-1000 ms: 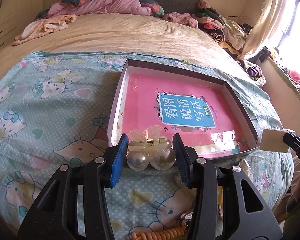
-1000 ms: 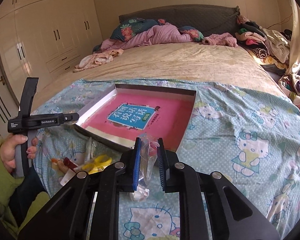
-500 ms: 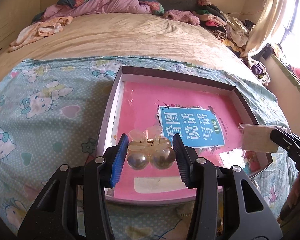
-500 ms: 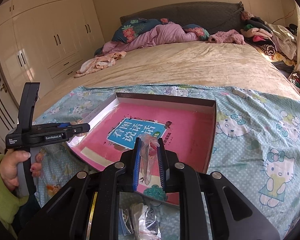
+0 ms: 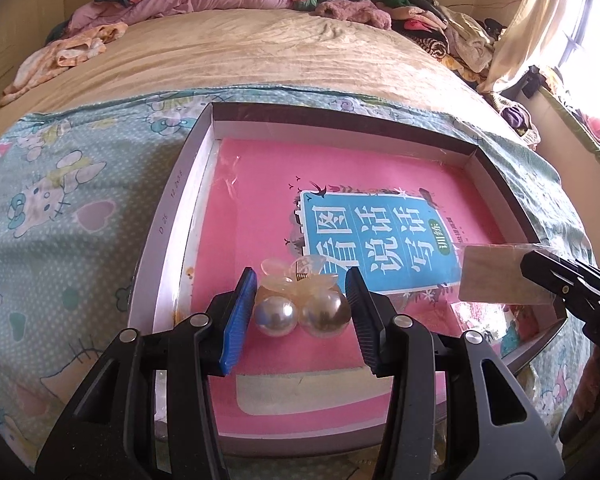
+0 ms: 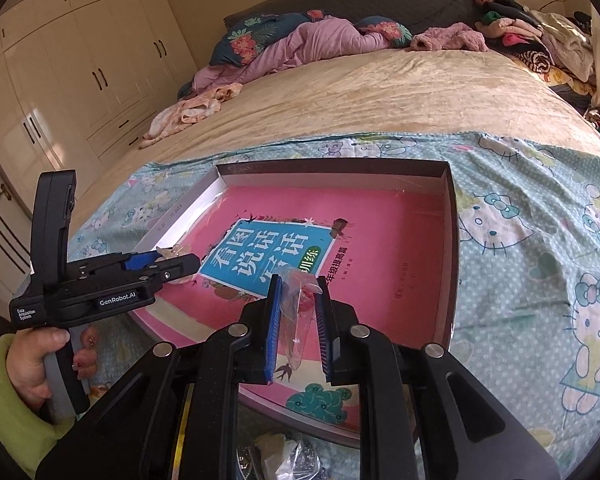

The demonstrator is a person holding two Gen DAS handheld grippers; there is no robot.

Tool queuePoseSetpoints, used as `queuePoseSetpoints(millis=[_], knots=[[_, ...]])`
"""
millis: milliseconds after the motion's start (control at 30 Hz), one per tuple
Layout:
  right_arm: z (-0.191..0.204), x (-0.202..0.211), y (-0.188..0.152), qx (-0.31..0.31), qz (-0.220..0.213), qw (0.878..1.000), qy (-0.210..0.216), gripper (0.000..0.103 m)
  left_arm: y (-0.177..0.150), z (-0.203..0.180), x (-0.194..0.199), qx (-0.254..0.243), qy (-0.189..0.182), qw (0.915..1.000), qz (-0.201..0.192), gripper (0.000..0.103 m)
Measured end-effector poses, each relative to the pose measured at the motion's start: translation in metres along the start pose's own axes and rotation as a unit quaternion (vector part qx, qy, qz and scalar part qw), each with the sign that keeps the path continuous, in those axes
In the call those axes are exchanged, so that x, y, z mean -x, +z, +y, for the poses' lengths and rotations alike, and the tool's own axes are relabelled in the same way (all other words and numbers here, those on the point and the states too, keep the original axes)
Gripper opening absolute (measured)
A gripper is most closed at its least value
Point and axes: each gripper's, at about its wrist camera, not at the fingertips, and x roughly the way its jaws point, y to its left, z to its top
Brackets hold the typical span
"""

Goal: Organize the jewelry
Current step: 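Carry both held items into the pink box and open both tools, then withdraw both tools from the box back toward the jewelry pile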

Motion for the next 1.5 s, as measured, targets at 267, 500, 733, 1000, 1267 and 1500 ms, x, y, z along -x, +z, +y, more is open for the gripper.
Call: queuePoseSetpoints(millis=[267, 500, 733, 1000, 1267, 1500], knots=[[-0.013, -0.002, -0.009, -0.018, 0.015, 0.999, -0.038, 0.031, 0.0, 0.0, -0.002, 0.001, 0.002, 1.0, 0.003, 0.038], [-0.018, 0.013, -0.014, -0.028, -0.001, 0.998, -0.053, 0.062, -0.001, -0.003, -0.002, 0.0, 0.001, 1.0, 0.007, 0.041], [-0.018, 0.031, -0.014, -0.033, -0.015, 0.998, -0.048, 0.076, -0.003, -0.012, 0.01, -0.007, 0.002, 1.0, 0.002, 0.069], [-0.013, 0.048, -0.015, -0.04, -0.028, 0.998, -0.043, 0.087, -0.003, -0.013, 0.038, -0.001, 0.008, 0.9998, -0.016, 0.093], [-0.003, 0.074, -0.013, -0.029, -0.049, 0.998, -0.04, 0.087, -0.004, -0.01, 0.081, 0.02, 0.003, 0.9983, -0.056, 0.093], [0.012, 0.097, -0.014, -0.012, -0.066, 0.997, -0.033, 0.087, -0.01, -0.01, 0.116, 0.02, 0.012, 0.9955, -0.092, 0.093]])
